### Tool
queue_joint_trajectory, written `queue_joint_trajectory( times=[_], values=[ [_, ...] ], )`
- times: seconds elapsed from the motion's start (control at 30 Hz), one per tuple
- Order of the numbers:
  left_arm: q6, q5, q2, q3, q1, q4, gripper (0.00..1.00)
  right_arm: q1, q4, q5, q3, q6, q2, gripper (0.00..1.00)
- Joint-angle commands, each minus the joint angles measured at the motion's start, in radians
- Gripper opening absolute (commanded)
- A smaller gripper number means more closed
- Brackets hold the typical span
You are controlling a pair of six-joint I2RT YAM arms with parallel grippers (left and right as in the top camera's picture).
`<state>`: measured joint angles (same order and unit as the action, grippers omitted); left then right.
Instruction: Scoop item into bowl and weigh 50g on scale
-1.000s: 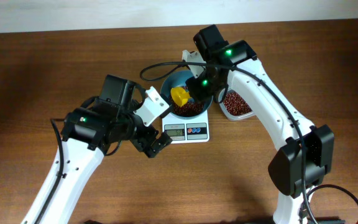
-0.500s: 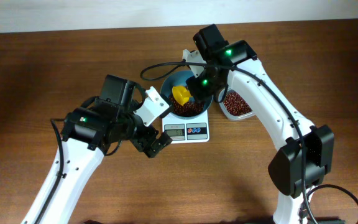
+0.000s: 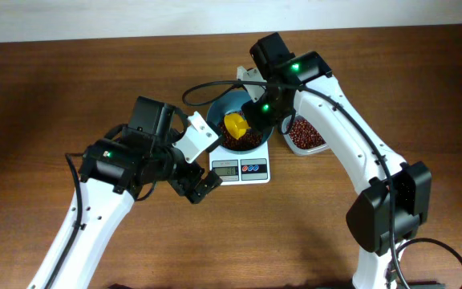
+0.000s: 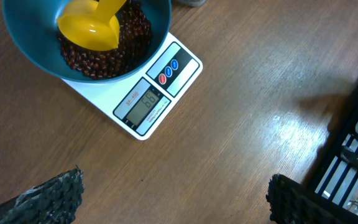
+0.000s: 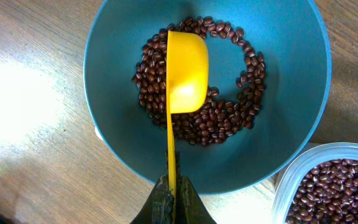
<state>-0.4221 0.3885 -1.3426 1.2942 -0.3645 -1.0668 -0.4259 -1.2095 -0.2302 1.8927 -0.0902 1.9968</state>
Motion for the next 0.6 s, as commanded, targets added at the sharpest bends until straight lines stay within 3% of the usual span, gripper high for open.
queue_joint_trajectory(
  times=[0.0,0.23,0.4,0.57],
  values=[
    [0.01,0.013,0.002,0.014,-0.002,-0.002,0.99,0.003,0.018,-0.001,0.019,-0.006,0.011,0.04],
    [0.01,0.013,0.002,0.014,-0.002,-0.002,0.99,0.087,-0.023,-0.085,0.137,-0.037,0.01,0.04],
    [0.01,0.013,0.002,0.014,-0.002,-0.002,0.99,0.15,-0.199,-0.14,0.151,-0.264,0.01,0.04],
    [0.01,0.013,0.002,0.014,-0.002,-0.002,0.99,0.161,-0.224,-0.129,0.151,-0.351,0.01,0.04]
  ],
)
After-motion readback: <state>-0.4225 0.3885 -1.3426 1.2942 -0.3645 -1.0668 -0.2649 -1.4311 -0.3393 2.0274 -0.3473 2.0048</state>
